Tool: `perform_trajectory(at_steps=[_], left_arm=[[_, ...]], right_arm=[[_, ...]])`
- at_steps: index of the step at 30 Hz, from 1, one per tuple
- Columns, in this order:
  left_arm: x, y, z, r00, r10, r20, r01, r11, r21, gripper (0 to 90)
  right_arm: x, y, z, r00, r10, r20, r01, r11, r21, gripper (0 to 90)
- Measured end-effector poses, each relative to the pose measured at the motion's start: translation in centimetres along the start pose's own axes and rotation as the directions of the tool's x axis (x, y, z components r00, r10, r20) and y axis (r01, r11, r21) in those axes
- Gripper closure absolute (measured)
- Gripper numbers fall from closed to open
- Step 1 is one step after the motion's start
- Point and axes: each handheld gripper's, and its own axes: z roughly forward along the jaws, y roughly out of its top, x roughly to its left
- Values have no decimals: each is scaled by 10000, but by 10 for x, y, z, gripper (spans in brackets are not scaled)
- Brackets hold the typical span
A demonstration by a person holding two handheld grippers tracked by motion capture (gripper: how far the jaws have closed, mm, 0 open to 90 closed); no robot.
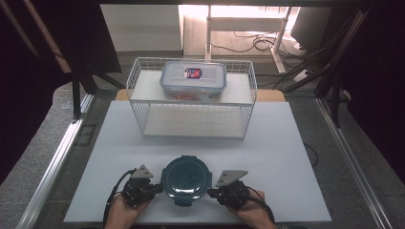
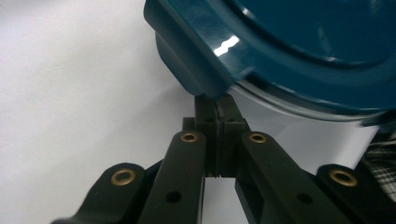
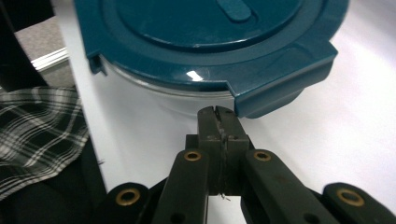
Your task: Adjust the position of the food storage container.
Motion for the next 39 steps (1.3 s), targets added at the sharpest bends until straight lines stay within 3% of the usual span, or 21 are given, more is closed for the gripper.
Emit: perform_trajectory(at_steps=[3,11,20,25,27,29,30,33,34,36,37,38,39], left_arm=[[0,5,5,10000,89,37,-88,9999,-66,900],[4,14,16,9992,156,359,-144,9994,-320,900],[7,28,29,9991,350,222,-341,9985,-418,900],[6,28,28,9991,307,308,-293,9986,-433,900],[4,26,22,9989,449,129,-442,9979,-470,891],[3,25,20,9985,533,100,-529,9977,-414,776],[3,22,16,9967,811,-100,-814,9960,-378,735],[4,18,13,9950,991,-148,-995,9944,-357,652],[5,17,11,9949,1002,-60,-1004,9943,-361,532],[5,14,8,9951,986,63,-982,9943,-406,437],[5,13,5,9949,1007,109,-1001,9940,-432,437],[6,11,2,9949,987,221,-978,9944,-402,365],[6,11,2,9949,987,221,-978,9944,-402,339]], right_arm=[[-7,-2,-2,9996,233,149,-232,9997,-48,893],[-16,-3,-4,9973,292,681,-288,9996,-59,893],[-27,-5,-7,9930,454,1092,-448,9990,-74,893],[-27,-5,-9,9927,424,1132,-412,9991,-130,892],[-27,-5,-14,9935,382,1071,-357,9990,-255,891],[-28,-6,-19,9933,397,1085,-363,9988,-331,882],[-28,-8,-22,9928,424,1121,-385,9986,-364,871],[-29,-10,-26,9919,470,1176,-419,9981,-457,838],[-32,-12,-33,9912,623,1171,-545,9961,-690,765],[-33,-12,-35,9907,689,1172,-598,9951,-792,718],[-35,-13,-37,9902,742,1183,-635,9938,-918,661],[-37,-14,-40,9894,896,1142,-766,9906,-1135,562],[-37,-14,-40,9894,896,1142,-766,9906,-1135,562]])
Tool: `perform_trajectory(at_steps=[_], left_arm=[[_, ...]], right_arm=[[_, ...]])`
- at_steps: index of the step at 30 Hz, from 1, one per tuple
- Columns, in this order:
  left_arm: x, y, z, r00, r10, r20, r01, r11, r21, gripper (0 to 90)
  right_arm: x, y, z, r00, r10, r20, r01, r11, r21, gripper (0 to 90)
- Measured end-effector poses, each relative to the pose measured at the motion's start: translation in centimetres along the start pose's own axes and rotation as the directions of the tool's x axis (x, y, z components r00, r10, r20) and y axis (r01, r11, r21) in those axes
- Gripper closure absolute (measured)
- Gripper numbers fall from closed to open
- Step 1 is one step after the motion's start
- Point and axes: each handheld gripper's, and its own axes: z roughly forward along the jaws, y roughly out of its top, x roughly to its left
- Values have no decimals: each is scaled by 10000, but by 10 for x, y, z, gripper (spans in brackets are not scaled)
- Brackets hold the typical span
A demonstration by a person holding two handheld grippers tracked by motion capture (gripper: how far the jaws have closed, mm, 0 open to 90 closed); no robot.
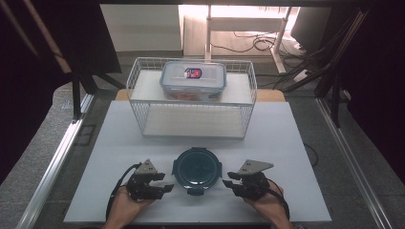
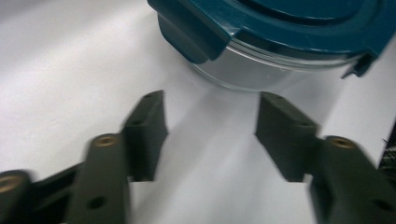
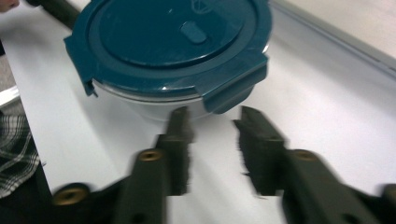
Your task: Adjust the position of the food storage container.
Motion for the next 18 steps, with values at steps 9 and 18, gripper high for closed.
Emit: perform_trajectory(at_steps=[9,18], left_arm=[[13,-13,-13,9978,-373,551,402,9978,-518,187],[16,-16,-13,9985,-186,521,212,9985,-500,122]], right_arm=[[-2,-2,1,9997,-158,195,164,9994,-313,156],[-11,-11,6,9995,263,171,-264,9996,53,39]])
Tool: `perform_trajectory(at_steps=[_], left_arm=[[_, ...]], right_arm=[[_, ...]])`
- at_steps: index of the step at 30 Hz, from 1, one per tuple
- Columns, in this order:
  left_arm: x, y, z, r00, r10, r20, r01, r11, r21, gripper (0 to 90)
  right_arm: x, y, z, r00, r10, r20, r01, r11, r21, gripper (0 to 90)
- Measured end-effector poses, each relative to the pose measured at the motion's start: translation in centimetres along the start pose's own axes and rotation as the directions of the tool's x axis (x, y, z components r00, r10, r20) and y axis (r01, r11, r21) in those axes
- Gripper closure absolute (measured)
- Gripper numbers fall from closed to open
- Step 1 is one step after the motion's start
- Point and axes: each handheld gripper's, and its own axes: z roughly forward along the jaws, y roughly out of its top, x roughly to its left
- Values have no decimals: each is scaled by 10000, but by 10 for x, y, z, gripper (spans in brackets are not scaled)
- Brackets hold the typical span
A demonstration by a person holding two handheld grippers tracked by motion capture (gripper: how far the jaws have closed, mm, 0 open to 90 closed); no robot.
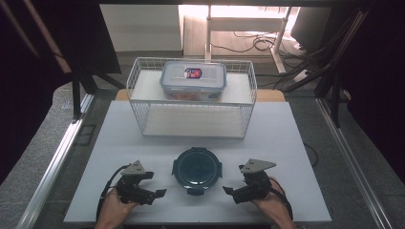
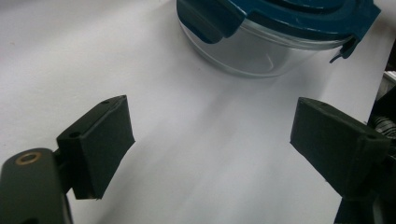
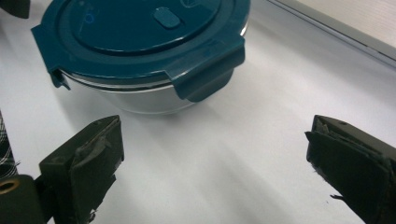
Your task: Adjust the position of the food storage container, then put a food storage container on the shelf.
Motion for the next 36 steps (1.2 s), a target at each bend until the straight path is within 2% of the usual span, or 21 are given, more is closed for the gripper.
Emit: perform_trajectory(at_steps=[4,5,9,11,16,19,22,23,24,25,26,28,29,30,32,35,36], left_arm=[[0,1,0,10000,36,-91,-37,9999,-110,83],[0,2,0,9995,137,-275,-143,9997,-201,58],[0,3,1,9983,275,-518,-294,9989,-367,25],[2,4,3,9985,119,-529,-144,9988,-468,5],[4,8,3,9980,120,-613,-165,9972,-725,0],[5,16,3,9994,-70,-325,42,9964,-851,0],[5,25,4,9999,-126,-86,118,9958,-912,2],[4,32,6,9999,-132,1,132,9961,-867,2],[4,32,6,9999,-132,1,132,9961,-867,2],[3,36,8,10000,-88,37,90,9968,-793,2],[2,39,9,10000,-35,32,37,9975,-702,2],[1,45,13,10000,45,45,-42,9986,-532,0],[3,50,17,9996,8,284,5,9990,-455,0],[3,50,17,9996,8,284,5,9990,-455,0],[6,56,22,9974,-152,705,186,9987,-479,0],[9,66,35,9913,-173,1308,212,9994,-289,0],[9,66,35,9913,-173,1308,212,9994,-289,0]], right_arm=[[-1,0,-1,9999,155,15,-155,9998,-85,35],[-2,1,-2,9999,107,25,-107,9998,-173,33],[-2,2,-3,9999,134,92,-131,9995,-282,28],[-3,2,-3,9996,275,70,-272,9991,-310,26],[-3,4,-2,9992,392,-32,-393,9979,-511,20],[-1,7,-2,9998,189,85,-185,9984,-525,19],[1,12,0,9995,314,13,-313,9983,-484,19],[1,16,2,9988,490,-53,-492,9977,-458,10],[1,16,2,9988,490,-53,-492,9977,-458,10],[1,21,4,9951,974,-181,-980,9945,-364,0],[1,21,4,9951,974,-181,-980,9945,-364,0],[-1,24,5,9890,1376,-534,-1398,9894,-394,0],[-2,28,8,9878,1387,-704,-1404,9899,-199,0],[-2,28,8,9878,1387,-704,-1404,9899,-199,0],[-1,30,12,9858,1396,-934,-1408,9900,-69,0],[-2,35,20,9801,1556,-1231,-1517,9876,406,17],[-2,35,20,9801,1556,-1231,-1517,9876,406,17]])
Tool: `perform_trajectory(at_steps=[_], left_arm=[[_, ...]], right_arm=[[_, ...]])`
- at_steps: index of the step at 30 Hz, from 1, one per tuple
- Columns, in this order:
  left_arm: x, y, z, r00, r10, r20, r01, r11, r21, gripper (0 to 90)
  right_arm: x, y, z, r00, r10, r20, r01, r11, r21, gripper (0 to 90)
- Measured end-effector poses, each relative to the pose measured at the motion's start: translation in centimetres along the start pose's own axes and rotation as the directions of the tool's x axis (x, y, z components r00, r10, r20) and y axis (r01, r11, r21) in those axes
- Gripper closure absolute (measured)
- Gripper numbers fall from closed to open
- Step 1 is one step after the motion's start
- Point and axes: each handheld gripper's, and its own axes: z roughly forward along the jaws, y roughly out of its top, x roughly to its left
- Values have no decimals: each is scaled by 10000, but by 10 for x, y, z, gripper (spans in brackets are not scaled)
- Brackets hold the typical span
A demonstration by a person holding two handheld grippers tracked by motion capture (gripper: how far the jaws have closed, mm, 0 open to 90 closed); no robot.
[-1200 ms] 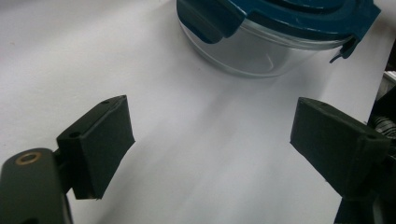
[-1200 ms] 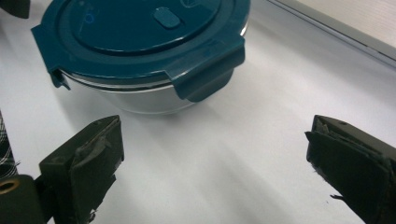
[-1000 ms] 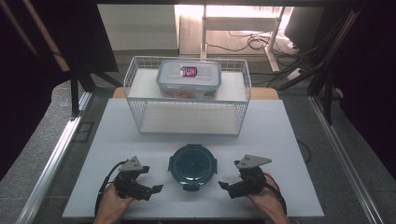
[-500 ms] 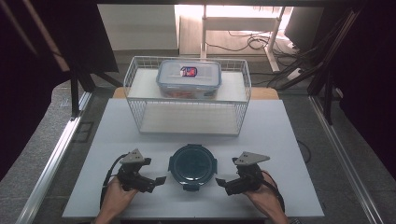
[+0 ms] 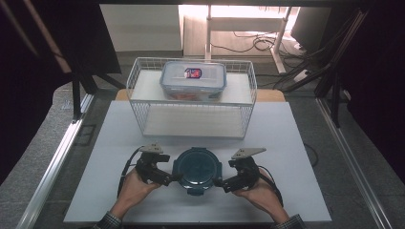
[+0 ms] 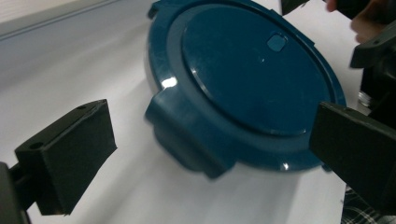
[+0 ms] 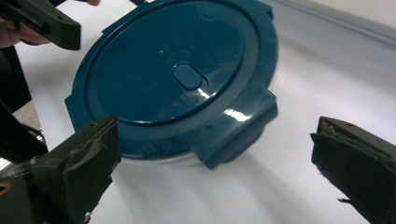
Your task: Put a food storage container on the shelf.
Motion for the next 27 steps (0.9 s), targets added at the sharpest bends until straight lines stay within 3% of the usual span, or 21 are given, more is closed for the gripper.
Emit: perform_trajectory(at_steps=[1,2,3,4,5,6,7,8,9,10,11,12,13,15,17,18,19,22,24,26,27], left_arm=[[3,3,6,9997,-68,229,64,9998,185,0],[3,3,6,9997,-68,229,64,9998,185,0],[7,2,11,9974,-251,669,223,9988,424,0],[7,2,11,9974,-251,669,223,9988,424,6],[11,-1,15,9924,-408,1162,322,9967,743,18],[11,-1,15,9924,-408,1162,322,9967,743,28],[13,-4,16,9897,-457,1359,336,9954,898,56],[14,-5,16,9834,-616,1705,472,9951,873,56],[15,-5,15,9816,-753,1757,598,9940,918,104],[15,-5,15,9816,-753,1757,598,9940,918,122],[16,-5,14,9813,-868,1718,711,9929,956,149],[16,-6,14,9811,-926,1700,771,9924,957,149],[17,-8,12,9787,-1087,1741,948,9918,861,180],[17,-10,10,9782,-1084,1769,952,9921,814,190],[16,-14,2,9744,-1224,1884,1115,9915,674,273],[16,-14,2,9744,-1224,1884,1115,9915,674,296],[15,-17,-2,9704,-1411,1961,1328,9896,549,296],[14,-25,-10,9578,-1755,2276,1741,9844,265,414],[14,-30,-15,9506,-1887,2464,1915,9814,125,482],[9,-32,-17,9508,-1949,2408,2018,9794,-40,516],[3,-33,-20,9544,-1929,2278,2033,9788,-228,527]], right_arm=[[-3,3,5,9992,289,-287,-287,9996,88,28],[-3,3,5,9992,289,-287,-287,9996,88,28],[-8,6,11,9962,613,-623,-594,9977,316,40],[-8,6,11,9962,613,-623,-594,9977,316,40],[-12,7,17,9922,929,-830,-889,9948,501,64],[-12,7,17,9922,929,-830,-889,9948,501,64],[-15,6,22,9858,1270,-1101,-1186,9897,796,94],[-15,6,22,9858,1270,-1101,-1186,9897,796,94],[-18,4,24,9719,1824,-1488,-1688,9806,997,154],[-18,4,24,9719,1824,-1488,-1688,9806,997,154],[-20,3,24,9588,2238,-1749,-2065,9720,1117,205],[-20,3,24,9588,2238,-1749,-2065,9720,1117,205],[-21,3,22,9515,2514,-1774,-2344,9657,1115,240],[-22,3,21,9477,2619,-1824,-2452,9633,1092,268],[-27,-1,14,9255,3100,-2176,-2985,9507,847,387],[-27,-1,14,9255,3100,-2176,-2985,9507,847,387],[-27,-2,12,9252,3081,-2216,-2983,9513,770,415],[-22,-4,4,9265,3094,-2144,-3032,9509,621,480],[-18,-5,0,9225,3187,-2177,-3152,9476,515,511],[-14,-6,-3,9192,3310,-2133,-3284,9433,481,529],[-12,-7,-6,9177,3416,-2026,-3391,9395,485,541]])
